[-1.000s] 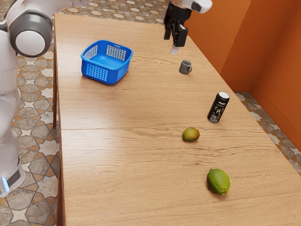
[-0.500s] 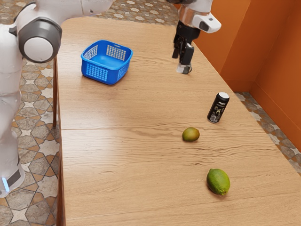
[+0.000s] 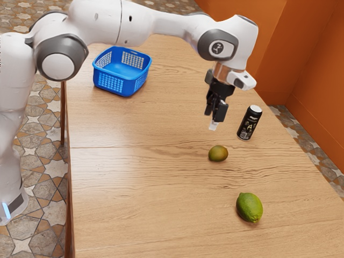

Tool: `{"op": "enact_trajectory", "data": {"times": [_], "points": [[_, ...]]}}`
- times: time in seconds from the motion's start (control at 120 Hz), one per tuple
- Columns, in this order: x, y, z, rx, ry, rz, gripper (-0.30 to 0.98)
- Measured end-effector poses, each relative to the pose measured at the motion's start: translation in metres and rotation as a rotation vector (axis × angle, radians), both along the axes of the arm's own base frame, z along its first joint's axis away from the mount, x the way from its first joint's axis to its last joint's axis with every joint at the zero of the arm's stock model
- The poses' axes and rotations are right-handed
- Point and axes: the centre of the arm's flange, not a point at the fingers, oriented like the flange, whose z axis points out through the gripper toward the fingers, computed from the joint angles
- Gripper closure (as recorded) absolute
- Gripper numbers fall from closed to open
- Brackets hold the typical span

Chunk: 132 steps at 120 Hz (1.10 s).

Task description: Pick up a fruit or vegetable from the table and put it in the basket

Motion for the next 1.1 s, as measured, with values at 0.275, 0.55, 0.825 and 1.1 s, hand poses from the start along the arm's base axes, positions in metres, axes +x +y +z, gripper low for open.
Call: {"op": "enact_trajectory", "data": {"times": [0.275,0.55,0.825,1.1], "points": [[0.014,0.004,-0.046,-0.006,-0.011,0.029,0.00],[0.033,0.000,-0.084,-0.016,-0.025,0.057,0.00],[0.046,-0.008,-0.112,-0.037,-0.034,0.090,0.00],[0.051,-0.014,-0.124,-0.039,-0.041,0.115,0.00]]}}
